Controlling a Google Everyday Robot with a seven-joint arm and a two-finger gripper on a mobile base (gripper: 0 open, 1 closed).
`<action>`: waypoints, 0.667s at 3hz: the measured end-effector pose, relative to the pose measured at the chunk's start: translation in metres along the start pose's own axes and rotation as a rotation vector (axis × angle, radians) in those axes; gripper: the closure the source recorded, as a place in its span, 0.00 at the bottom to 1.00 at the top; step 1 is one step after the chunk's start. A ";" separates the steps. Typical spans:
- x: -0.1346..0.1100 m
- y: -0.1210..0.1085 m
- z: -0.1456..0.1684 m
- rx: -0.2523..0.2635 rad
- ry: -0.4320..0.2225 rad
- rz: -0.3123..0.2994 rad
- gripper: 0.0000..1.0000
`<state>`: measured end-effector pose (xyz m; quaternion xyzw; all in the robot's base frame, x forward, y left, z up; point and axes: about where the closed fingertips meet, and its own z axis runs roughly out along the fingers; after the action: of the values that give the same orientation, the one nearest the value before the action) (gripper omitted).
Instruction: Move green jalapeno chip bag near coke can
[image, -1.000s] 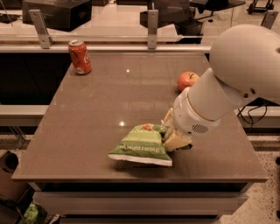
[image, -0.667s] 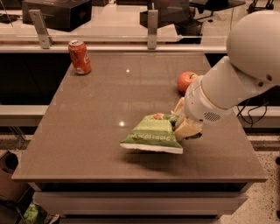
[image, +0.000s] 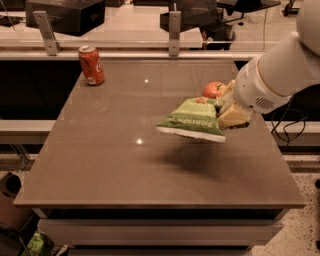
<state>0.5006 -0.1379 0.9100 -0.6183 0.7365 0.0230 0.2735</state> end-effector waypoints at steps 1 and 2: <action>-0.007 -0.031 -0.011 0.094 -0.032 -0.003 1.00; -0.024 -0.063 -0.005 0.163 -0.105 -0.029 1.00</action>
Offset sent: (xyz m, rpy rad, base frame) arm 0.1056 0.0155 0.0493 0.1493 -0.3033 0.0043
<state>0.5585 -0.1328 0.9441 -0.6025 0.7117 -0.0086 0.3611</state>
